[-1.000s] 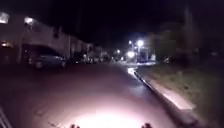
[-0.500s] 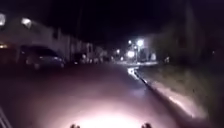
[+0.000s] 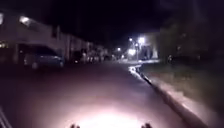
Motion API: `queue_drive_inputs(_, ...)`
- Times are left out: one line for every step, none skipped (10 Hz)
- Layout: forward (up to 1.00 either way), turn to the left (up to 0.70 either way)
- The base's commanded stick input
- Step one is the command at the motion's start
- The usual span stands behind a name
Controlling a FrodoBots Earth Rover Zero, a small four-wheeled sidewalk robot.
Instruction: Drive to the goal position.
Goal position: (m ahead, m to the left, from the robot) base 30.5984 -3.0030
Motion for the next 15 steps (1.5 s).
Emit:
queue_drive_inputs(0.70,0.00)
queue_drive_inputs(0.70,0.00)
queue_drive_inputs(0.70,0.00)
queue_drive_inputs(0.70,0.00)
queue_drive_inputs(0.70,0.00)
queue_drive_inputs(0.70,-0.06)
queue_drive_inputs(0.70,-0.33)
queue_drive_inputs(0.70,-0.21)
queue_drive_inputs(0.70,-0.10)
queue_drive_inputs(0.70,-0.11)
queue_drive_inputs(0.70,-0.27)
queue_drive_inputs(0.70,-0.15)
queue_drive_inputs(0.70,-0.03)
queue_drive_inputs(0.70,0.00)
queue_drive_inputs(0.70,0.00)
